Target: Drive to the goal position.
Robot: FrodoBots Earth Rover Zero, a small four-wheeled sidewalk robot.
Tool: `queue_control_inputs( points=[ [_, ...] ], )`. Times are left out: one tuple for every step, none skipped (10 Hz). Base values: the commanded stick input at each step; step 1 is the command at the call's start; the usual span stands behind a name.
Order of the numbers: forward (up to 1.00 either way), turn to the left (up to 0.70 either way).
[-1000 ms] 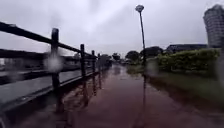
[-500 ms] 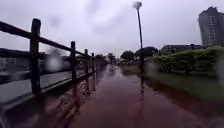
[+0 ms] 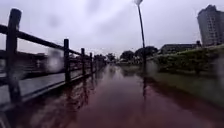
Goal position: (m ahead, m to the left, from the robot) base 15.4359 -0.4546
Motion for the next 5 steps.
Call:
queue_control_inputs(
  points=[
    [1.00, -0.10],
    [1.00, -0.21],
    [1.00, -0.31],
    [1.00, 0.01],
    [1.00, 0.01]
  ],
)
